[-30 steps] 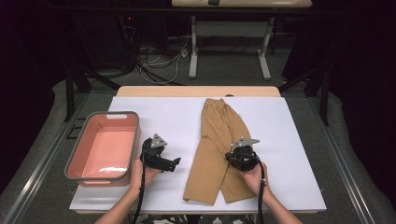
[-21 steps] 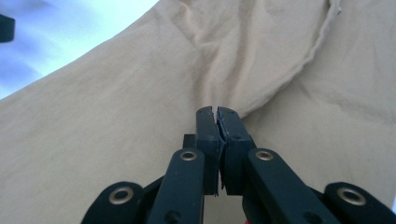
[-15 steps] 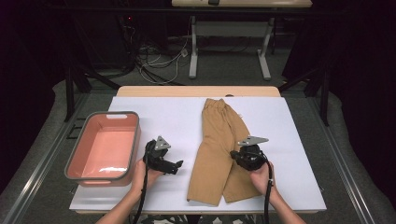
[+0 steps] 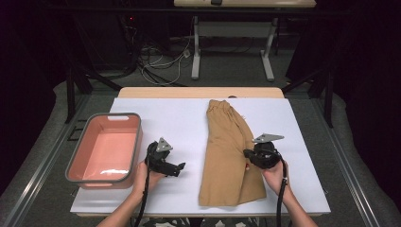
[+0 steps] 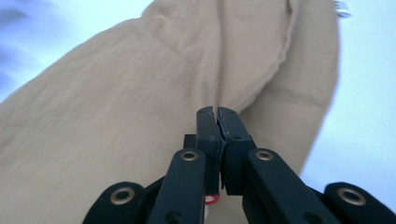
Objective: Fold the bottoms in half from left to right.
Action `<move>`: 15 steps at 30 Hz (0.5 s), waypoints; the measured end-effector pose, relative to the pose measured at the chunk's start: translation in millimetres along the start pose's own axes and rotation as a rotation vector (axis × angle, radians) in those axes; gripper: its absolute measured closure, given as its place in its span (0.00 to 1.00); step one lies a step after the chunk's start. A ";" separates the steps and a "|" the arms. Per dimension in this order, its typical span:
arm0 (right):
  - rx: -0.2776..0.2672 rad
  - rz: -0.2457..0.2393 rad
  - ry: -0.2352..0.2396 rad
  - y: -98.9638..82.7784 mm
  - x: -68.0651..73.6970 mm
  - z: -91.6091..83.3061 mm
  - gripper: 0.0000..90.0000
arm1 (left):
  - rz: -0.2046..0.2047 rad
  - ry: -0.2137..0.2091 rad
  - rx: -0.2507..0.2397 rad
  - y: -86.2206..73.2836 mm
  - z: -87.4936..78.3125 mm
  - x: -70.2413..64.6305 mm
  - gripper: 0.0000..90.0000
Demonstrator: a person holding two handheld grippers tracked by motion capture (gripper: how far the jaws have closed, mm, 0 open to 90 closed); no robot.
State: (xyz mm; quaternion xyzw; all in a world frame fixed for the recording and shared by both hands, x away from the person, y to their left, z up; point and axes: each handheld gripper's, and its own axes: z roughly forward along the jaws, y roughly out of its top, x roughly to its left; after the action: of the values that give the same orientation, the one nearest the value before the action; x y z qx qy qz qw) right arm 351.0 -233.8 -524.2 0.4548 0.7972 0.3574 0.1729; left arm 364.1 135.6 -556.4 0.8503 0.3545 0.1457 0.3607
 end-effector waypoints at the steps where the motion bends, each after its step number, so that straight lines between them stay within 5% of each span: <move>1: 0.011 0.008 0.000 -0.8 -3.7 0.8 0.98 | 0.001 0.000 0.001 0.0 0.2 0.0 0.00; 15: 0.072 -0.008 -0.086 -3.9 -18.1 11.6 0.98 | -0.014 -0.004 0.006 -0.6 1.0 1.6 0.00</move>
State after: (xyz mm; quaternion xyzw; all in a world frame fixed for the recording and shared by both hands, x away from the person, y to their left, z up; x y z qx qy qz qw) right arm 365.2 -245.7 -535.9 0.4725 0.8031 0.3081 0.1919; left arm 365.4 136.5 -557.6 0.8493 0.3599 0.1404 0.3597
